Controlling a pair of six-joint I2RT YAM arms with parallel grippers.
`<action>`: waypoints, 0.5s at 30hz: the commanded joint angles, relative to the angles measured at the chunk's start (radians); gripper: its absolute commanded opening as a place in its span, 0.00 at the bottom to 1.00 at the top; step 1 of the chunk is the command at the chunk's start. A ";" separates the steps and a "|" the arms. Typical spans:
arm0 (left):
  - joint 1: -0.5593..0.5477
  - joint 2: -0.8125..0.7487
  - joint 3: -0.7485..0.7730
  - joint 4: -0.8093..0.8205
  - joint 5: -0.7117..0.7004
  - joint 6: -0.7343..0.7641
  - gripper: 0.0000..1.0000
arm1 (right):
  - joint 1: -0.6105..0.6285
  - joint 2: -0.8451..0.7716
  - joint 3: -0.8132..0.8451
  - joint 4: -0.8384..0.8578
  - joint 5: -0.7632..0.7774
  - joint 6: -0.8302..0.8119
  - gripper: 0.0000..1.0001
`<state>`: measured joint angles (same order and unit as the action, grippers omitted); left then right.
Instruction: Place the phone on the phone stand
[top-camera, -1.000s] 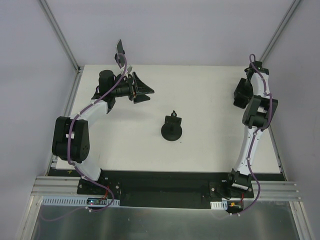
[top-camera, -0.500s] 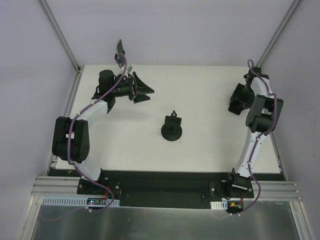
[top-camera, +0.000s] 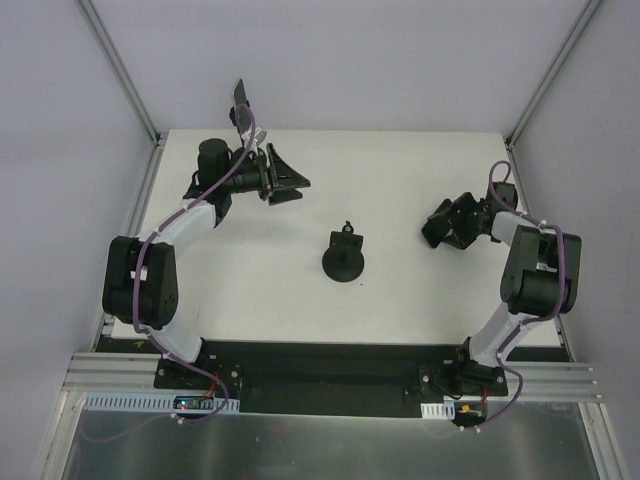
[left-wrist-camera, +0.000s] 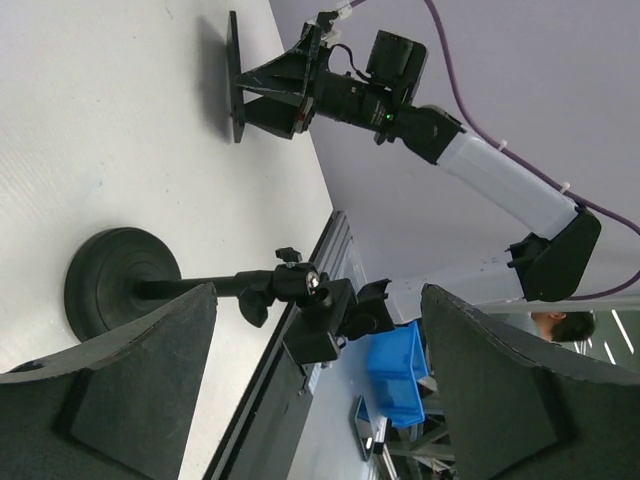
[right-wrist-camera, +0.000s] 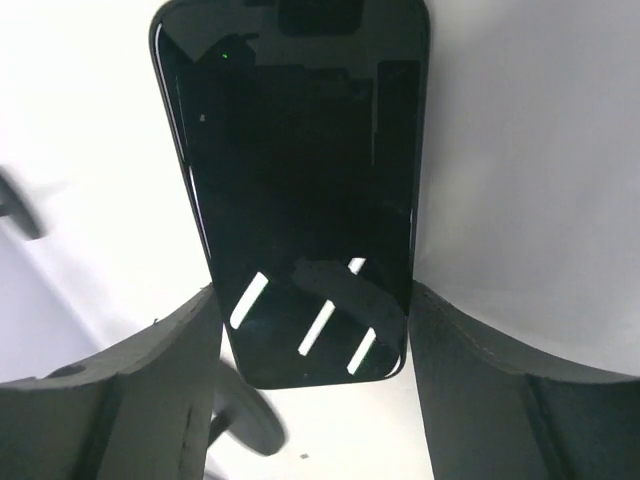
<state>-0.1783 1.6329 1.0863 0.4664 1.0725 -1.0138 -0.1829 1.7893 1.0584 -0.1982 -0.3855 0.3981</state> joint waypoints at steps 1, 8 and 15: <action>-0.032 -0.065 0.040 0.034 0.020 0.047 0.81 | -0.003 -0.119 -0.147 0.426 -0.228 0.331 0.01; -0.081 -0.151 0.044 0.002 -0.016 0.156 0.80 | -0.003 -0.255 -0.297 0.704 -0.302 0.548 0.01; -0.160 -0.245 0.060 -0.109 -0.083 0.380 0.79 | 0.017 -0.454 -0.414 0.842 -0.288 0.726 0.01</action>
<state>-0.2901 1.4696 1.0996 0.4118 1.0351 -0.8192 -0.1833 1.4734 0.6792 0.4259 -0.6346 0.9539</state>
